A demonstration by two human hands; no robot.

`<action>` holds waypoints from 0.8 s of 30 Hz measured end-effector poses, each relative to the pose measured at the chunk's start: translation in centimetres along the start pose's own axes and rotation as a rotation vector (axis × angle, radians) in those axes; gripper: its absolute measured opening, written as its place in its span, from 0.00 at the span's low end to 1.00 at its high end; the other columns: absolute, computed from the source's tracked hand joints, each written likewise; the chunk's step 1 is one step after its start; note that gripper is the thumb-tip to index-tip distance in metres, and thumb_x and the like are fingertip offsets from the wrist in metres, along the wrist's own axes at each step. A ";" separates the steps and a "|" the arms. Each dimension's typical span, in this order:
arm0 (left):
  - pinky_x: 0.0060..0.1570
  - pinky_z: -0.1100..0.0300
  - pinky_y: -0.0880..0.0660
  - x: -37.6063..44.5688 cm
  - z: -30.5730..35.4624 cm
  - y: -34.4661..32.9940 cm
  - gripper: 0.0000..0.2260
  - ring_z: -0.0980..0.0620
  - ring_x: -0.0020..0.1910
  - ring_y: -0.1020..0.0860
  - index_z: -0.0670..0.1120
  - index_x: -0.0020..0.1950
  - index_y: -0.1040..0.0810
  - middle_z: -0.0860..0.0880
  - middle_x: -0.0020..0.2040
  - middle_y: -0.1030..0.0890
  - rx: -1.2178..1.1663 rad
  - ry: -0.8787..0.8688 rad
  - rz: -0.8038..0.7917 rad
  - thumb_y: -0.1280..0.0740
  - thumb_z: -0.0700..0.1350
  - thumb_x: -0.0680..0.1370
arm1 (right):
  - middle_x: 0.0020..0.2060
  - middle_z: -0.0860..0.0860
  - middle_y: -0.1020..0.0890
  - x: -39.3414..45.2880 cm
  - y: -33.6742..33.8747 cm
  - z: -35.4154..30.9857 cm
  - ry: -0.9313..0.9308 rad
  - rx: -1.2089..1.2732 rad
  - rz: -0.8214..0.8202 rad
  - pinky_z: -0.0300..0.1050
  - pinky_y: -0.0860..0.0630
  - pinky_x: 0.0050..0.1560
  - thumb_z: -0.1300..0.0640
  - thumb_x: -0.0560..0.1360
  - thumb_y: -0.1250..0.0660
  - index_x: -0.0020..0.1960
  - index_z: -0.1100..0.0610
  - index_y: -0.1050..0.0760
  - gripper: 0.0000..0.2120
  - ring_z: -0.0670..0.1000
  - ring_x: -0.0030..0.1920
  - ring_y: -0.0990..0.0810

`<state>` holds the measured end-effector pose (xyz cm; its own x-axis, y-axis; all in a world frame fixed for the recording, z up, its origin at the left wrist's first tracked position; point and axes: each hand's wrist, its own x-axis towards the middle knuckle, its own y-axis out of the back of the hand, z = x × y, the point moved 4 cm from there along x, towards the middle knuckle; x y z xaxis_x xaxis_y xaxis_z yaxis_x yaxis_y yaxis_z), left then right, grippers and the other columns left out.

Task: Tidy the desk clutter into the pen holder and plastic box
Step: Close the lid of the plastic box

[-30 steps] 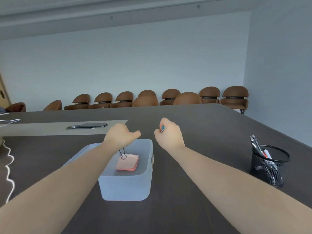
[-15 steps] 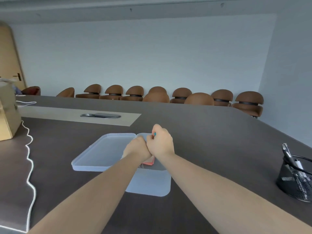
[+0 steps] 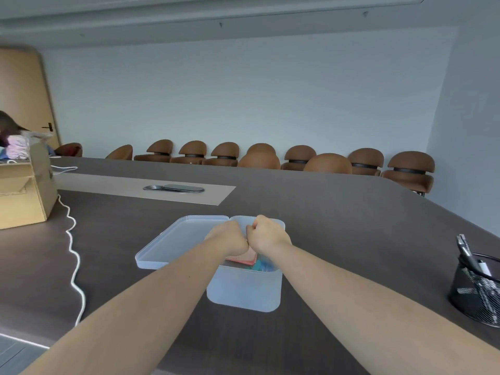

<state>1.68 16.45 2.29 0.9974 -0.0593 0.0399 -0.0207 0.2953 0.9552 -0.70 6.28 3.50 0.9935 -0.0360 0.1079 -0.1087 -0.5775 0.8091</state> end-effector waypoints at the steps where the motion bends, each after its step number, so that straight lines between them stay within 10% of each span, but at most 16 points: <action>1: 0.30 0.62 0.36 -0.4 -0.3 0.6 0.06 0.42 0.45 0.20 0.42 0.40 0.26 0.46 0.35 0.25 -0.021 0.013 0.027 0.40 0.43 0.75 | 0.43 0.52 0.24 -0.1 0.0 0.0 -0.003 -0.001 0.000 0.42 0.35 0.33 0.53 0.79 0.48 0.55 0.58 0.30 0.13 0.56 0.42 0.27; 6: 0.27 0.61 0.38 -3.2 -3.0 2.4 0.07 0.53 0.29 0.32 0.42 0.46 0.25 0.50 0.30 0.30 -0.097 0.118 0.134 0.40 0.45 0.76 | 0.33 0.48 0.31 -1.4 0.5 -0.1 -0.016 -0.046 -0.008 0.39 0.36 0.30 0.60 0.76 0.45 0.45 0.55 0.32 0.04 0.56 0.41 0.28; 13: 0.33 0.61 0.31 -8.0 -8.7 -0.1 0.17 0.48 0.32 0.24 0.43 0.39 0.28 0.48 0.33 0.24 -0.341 0.331 0.179 0.46 0.52 0.79 | 0.62 0.57 0.27 -3.0 2.0 1.7 -0.086 -0.234 0.110 0.48 0.29 0.51 0.62 0.75 0.42 0.66 0.61 0.32 0.19 0.57 0.66 0.33; 18: 0.40 0.56 0.20 -8.8 -10.2 -2.1 0.19 0.46 0.37 0.20 0.40 0.45 0.25 0.43 0.42 0.20 -0.883 0.516 0.174 0.44 0.55 0.80 | 0.34 0.52 0.29 -3.1 2.5 3.9 -0.230 -0.181 -0.008 0.39 0.36 0.29 0.66 0.73 0.44 0.35 0.59 0.33 0.08 0.50 0.32 0.30; 24: 0.48 0.53 0.24 -8.4 -9.8 -1.9 0.04 0.46 0.39 0.26 0.43 0.47 0.28 0.47 0.37 0.26 -1.265 0.569 0.363 0.39 0.43 0.78 | 0.32 0.51 0.31 -2.8 2.2 4.3 -0.216 -0.237 -0.051 0.39 0.37 0.28 0.67 0.74 0.44 0.33 0.58 0.36 0.12 0.55 0.41 0.27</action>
<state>-5.98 25.69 -2.71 0.8480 0.4953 -0.1887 -0.5031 0.8642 0.0075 -3.56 1.56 2.49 0.9793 -0.1984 -0.0405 -0.0384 -0.3783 0.9249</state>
